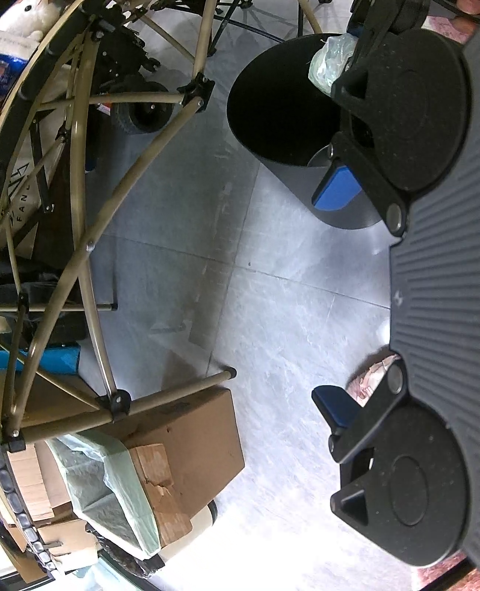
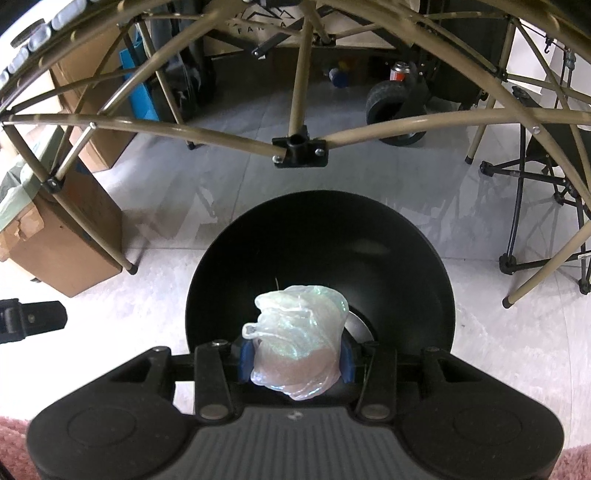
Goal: Collect trash
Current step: 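Lower the plastic bag into the bin and open the right tool, then raise both tools back toward the table clutter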
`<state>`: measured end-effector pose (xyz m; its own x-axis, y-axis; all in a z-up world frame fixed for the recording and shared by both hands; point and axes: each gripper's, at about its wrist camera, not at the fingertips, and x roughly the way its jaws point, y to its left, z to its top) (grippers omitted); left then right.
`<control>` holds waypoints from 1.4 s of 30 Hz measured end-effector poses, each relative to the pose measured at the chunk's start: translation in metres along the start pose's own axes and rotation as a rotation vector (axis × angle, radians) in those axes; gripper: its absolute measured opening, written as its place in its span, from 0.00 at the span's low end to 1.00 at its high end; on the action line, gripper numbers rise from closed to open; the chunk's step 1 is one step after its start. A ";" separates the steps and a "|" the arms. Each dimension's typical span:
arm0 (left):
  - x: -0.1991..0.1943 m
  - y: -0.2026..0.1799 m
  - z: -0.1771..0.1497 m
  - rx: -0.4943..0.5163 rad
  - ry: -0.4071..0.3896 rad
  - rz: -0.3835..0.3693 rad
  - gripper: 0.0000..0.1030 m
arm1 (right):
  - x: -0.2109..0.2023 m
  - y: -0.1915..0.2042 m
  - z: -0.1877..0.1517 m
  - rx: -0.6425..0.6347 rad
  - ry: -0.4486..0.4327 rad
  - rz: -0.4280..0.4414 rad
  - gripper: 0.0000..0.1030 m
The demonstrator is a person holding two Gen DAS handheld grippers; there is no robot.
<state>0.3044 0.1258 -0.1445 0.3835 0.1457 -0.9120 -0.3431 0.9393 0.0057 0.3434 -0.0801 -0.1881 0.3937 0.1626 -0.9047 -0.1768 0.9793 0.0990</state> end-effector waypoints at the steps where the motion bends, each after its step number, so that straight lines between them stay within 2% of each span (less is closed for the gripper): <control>1: 0.000 0.001 0.000 -0.001 0.001 0.001 1.00 | 0.001 0.001 0.000 -0.001 0.003 -0.002 0.42; 8: 0.001 0.004 0.000 -0.001 0.005 0.002 1.00 | 0.005 0.004 0.000 -0.013 0.021 -0.009 0.44; 11: 0.001 0.004 0.000 -0.001 0.004 0.002 1.00 | 0.006 0.005 0.001 -0.024 0.021 -0.014 0.51; 12: 0.001 0.004 0.000 0.000 0.004 0.002 1.00 | 0.006 0.005 0.001 -0.027 0.021 -0.020 0.62; 13: 0.001 0.003 -0.001 0.001 0.005 0.003 1.00 | 0.007 0.006 0.001 -0.028 0.022 -0.028 0.79; 15: 0.002 0.003 -0.001 0.002 0.006 0.004 1.00 | 0.008 0.005 0.001 -0.029 0.023 -0.037 1.00; 33: 0.001 0.000 -0.001 0.009 0.005 -0.003 1.00 | 0.005 0.006 0.001 -0.051 0.020 -0.045 1.00; 42: -0.011 -0.005 0.000 0.019 -0.020 -0.037 1.00 | -0.012 0.002 0.002 -0.038 -0.032 -0.018 1.00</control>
<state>0.3019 0.1191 -0.1344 0.4128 0.1167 -0.9033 -0.3118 0.9500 -0.0197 0.3405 -0.0800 -0.1756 0.4258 0.1491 -0.8924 -0.2028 0.9770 0.0665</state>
